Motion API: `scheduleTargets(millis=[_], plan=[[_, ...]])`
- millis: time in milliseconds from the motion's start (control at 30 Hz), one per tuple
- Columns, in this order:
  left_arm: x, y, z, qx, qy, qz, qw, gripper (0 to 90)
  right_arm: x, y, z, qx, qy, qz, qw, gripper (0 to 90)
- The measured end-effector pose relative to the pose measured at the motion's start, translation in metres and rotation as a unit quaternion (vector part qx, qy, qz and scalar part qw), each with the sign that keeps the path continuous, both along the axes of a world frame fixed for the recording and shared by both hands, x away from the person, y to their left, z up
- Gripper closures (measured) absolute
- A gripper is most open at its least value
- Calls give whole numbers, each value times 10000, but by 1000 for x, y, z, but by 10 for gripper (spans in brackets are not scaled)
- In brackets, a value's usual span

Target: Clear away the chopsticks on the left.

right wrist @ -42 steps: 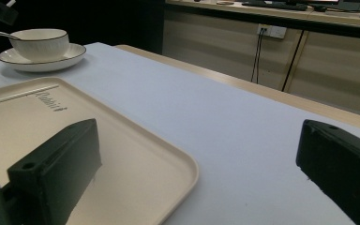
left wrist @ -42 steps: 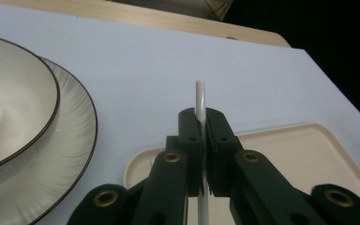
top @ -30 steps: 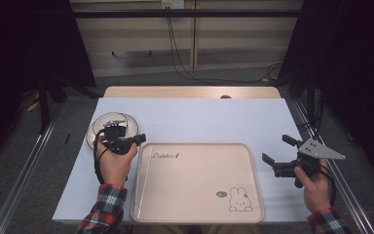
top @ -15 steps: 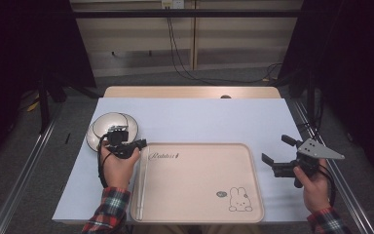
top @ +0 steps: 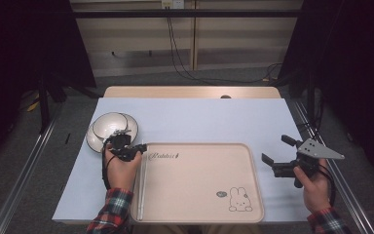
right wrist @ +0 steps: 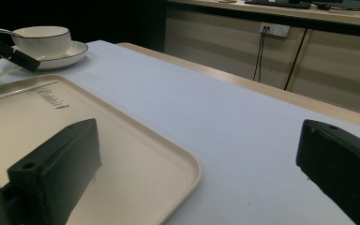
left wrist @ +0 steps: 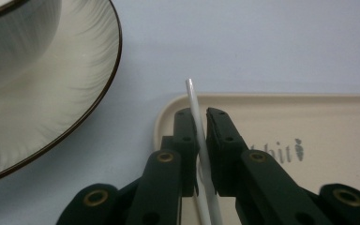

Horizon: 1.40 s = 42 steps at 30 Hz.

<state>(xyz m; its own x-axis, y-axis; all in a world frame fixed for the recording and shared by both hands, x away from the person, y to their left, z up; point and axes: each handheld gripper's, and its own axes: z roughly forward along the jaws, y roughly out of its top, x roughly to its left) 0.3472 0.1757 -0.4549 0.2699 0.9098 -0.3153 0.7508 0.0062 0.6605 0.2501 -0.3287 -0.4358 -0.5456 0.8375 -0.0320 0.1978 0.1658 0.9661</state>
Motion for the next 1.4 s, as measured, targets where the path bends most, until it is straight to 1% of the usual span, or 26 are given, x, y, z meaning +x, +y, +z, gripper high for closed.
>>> scheduleTargets(millis=[33, 67, 133, 233, 300, 333, 367, 433, 533, 600, 667, 733, 767, 800, 867, 933, 1000, 1033, 1067, 1100, 1133, 1200, 1267, 1400], plan=[[0, 0, -1, 41, 42, -20, 10000, 829, 0, 0, 0, -8, 9, -5, 10000, 0], [0, 0, -3, 81, 18, 9, 10000, 828, 0, 0, 0, -11, 11, -3, 10000, 0], [1, -2, -5, 53, 31, 59, 10000, 826, 0, 0, 0, -3, -1, 18, 10000, 0], [1, -1, -8, 148, 96, 49, 9998, 825, 0, 1, 0, 3, 9, 23, 10000, 0], [1, -1, -9, 147, 102, 54, 9998, 823, 0, 1, 0, 0, 12, 27, 10000, 0], [1, -1, -10, 201, 105, 35, 9997, 822, 0, 1, 0, -3, 0, 24, 10000, 0], [1, -1, -10, 185, 90, 76, 9998, 822, 0, 1, 0, -3, -1, 25, 10000, 0], [1, -1, -10, 181, 97, 74, 9998, 820, 0, 1, 0, -6, -3, 24, 10000, 0], [0, -2, -9, 264, 127, 2, 9996, 819, 0, 1, 0, -13, 11, 21, 10000, 0], [1, -3, -10, 259, 103, 28, 9996, 817, 0, 1, 0, -1, 10, 27, 10000, 0], [1, -3, -10, 302, 92, 24, 9995, 815, 0, 1, 0, -12, 11, 14, 10000, 0], [1, -4, -11, 299, 89, -10, 9995, 814, 0, 1, 0, -9, 14, 27, 10000, 0], [1, -3, -11, 333, 108, -49, 9994, 813, 0, 1, 0, -12, 18, 25, 10000, 0], [1, -4, -11, 340, 110, -19, 9994, 813, 0, 1, 0, -21, 17, 21, 10000, 0], [1, -5, -11, 338, 134, -53, 9993, 810, 0, 1, 0, -20, 24, 21, 10000, 0], [0, -6, -12, 387, 136, -64, 9991, 808, 0, 1, 0, -21, 28, 17, 10000, 0], [0, -6, -13, 387, 135, -66, 9991, 809, 0, 1, 0, -21, 28, 12, 10000, 0], [0, -6, -13, 419, 133, -102, 9990, 808, 0, 1, 0, -44, 10, 15, 10000, 0], [0, -6, -13, 420, 163, -125, 9989, 806, -1, 1, 0, -26, 30, 15, 10000, 0], [0, -7, -13, 390, 165, -81, 9991, 808, -1, 1, 0, -21, 36, 15, 10000, 0], [0, -6, -13, 404, 169, -110, 9990, 806, 0, 1, 0, -37, 16, 22, 10000, 0], [1, -7, -13, 365, 126, -52, 9992, 800, 0, 1, -1, -16, 34, 32, 10000, 0], [1, -7, -13, 356, 120, -57, 9993, 800, 0, 1, -1, -42, 21, 10, 10000, 0], [0, -7, -12, 338, 102, -89, 9993, 772, 0, 1, 0, -27, 29, 16, 10000, 0]])
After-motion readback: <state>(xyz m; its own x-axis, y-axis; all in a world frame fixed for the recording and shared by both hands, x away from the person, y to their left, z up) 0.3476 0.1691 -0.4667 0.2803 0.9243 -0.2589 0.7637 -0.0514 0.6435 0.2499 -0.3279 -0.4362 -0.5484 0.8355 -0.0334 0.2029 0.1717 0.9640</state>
